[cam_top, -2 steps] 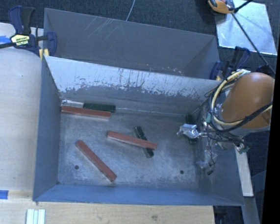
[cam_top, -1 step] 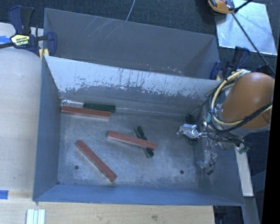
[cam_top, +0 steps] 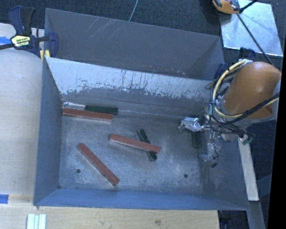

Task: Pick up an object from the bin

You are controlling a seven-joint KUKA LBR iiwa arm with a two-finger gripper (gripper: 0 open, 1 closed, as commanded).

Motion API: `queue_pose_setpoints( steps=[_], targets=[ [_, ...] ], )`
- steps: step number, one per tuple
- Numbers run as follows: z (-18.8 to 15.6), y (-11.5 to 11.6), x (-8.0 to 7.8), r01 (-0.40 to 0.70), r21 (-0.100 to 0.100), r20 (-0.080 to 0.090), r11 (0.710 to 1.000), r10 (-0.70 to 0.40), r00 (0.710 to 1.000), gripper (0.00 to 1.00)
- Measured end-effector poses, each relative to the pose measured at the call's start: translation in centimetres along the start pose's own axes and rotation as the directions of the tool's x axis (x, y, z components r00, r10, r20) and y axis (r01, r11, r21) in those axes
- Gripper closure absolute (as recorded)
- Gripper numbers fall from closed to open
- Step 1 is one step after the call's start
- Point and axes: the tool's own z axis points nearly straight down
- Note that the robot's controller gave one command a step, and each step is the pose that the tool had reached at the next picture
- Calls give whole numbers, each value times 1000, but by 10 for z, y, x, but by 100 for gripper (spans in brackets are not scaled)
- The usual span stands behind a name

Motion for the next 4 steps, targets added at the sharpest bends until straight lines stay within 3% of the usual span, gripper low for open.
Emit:
queue_pose_setpoints(
  steps=[1, 2, 3, 4],
  targets=[
    [-2, -6, -10, 20, 1, 3, 1000, -20, 1000, 0],
    [-56, 6, 24, 256, 1, 0, 967, -256, 967, 0],
    [-20, -6, 7, 340, -3, 11, 940, -340, 940, 0],
    [19, 15, -29, 381, 0, 2, 924, -381, 924, 100]
  ],
)
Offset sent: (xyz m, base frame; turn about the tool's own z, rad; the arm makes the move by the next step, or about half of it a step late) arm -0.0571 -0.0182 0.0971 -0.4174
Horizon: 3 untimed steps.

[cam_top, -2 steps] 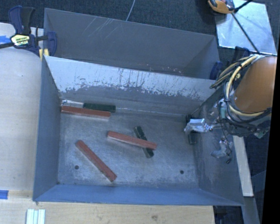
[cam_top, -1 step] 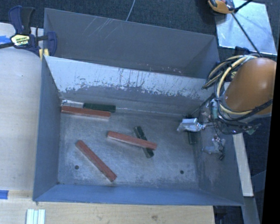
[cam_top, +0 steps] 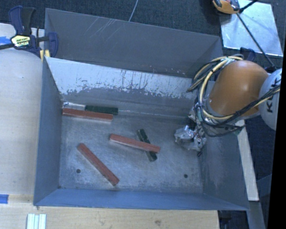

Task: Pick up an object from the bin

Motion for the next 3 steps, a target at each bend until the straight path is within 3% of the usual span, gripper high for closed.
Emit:
queue_pose_setpoints(
  steps=[1, 3],
  targets=[
    [0, 0, 0, -2, 0, 0, 1000, 2, 1000, 0],
    [-33, -27, 15, 40, 0, 3, 999, -40, 999, 0]
  ],
)
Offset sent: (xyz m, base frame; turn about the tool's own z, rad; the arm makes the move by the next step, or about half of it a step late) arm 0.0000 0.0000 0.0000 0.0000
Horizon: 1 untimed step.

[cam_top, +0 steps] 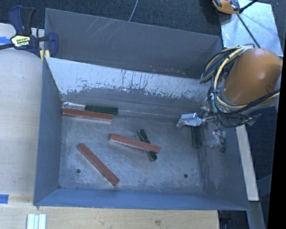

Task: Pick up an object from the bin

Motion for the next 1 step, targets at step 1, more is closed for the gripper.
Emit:
queue_pose_setpoints(
  steps=[1],
  targets=[
    [27, 14, 12, 493, -2, 9, 870, -493, 870, 100]
  ],
)
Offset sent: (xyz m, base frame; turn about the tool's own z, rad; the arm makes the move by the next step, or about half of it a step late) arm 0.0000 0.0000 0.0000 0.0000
